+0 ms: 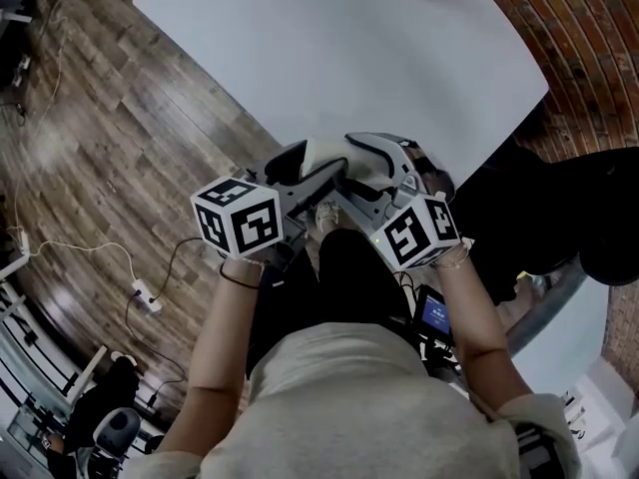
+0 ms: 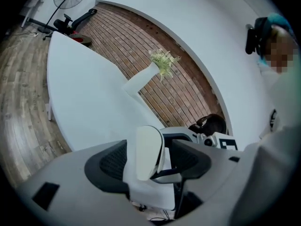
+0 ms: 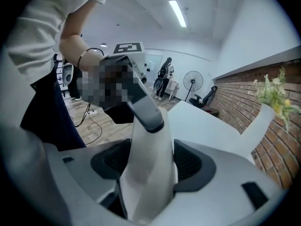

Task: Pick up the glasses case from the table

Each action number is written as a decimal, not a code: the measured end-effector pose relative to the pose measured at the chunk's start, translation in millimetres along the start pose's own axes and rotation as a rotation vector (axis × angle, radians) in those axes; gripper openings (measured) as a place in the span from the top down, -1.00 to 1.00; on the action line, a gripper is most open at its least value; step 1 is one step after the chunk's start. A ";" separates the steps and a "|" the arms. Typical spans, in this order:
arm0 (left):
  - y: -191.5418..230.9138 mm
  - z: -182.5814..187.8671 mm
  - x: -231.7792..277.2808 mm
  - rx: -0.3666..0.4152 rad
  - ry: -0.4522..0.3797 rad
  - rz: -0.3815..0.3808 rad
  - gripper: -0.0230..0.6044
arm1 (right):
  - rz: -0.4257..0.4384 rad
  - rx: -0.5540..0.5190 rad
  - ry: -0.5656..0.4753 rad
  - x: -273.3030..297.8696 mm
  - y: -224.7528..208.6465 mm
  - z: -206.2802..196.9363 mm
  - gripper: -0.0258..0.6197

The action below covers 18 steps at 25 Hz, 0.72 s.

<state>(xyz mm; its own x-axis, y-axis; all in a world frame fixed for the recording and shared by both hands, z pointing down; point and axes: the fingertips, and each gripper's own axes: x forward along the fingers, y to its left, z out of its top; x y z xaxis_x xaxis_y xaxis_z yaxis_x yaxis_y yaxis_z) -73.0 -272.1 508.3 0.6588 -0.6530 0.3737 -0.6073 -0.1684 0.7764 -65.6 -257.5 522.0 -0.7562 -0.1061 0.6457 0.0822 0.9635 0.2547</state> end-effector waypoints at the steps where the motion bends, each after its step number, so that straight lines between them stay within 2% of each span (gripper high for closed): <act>1: -3.3 -1.1 1.2 0.000 0.006 -0.006 0.00 | -0.007 -0.005 -0.007 -2.9 2.3 2.5 0.03; 5: -18.8 -11.5 9.3 0.021 0.060 -0.053 0.05 | -0.009 -0.032 -0.025 -9.2 10.1 6.4 0.03; 8: -20.9 -20.0 12.6 0.031 0.072 -0.043 0.34 | -0.012 -0.036 -0.034 -11.2 14.4 5.7 0.03; 9: -20.8 -23.6 12.5 0.027 0.072 -0.038 0.38 | -0.017 -0.039 -0.031 -11.8 17.0 4.5 0.03; 13: -25.3 -32.0 8.0 -0.001 0.093 -0.026 0.40 | -0.046 -0.037 -0.024 -15.5 25.4 4.7 0.02; 18: -36.6 -32.3 -0.3 0.056 0.109 0.004 0.42 | -0.112 -0.006 -0.014 -23.4 28.0 13.5 0.02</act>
<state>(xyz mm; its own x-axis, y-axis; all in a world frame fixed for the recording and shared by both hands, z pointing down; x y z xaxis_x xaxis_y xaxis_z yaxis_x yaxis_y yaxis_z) -36.6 -241.9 496.1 0.6987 -0.5698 0.4326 -0.6320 -0.2085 0.7464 -54.4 -224.7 504.3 -0.7697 -0.2095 0.6030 0.0007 0.9443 0.3290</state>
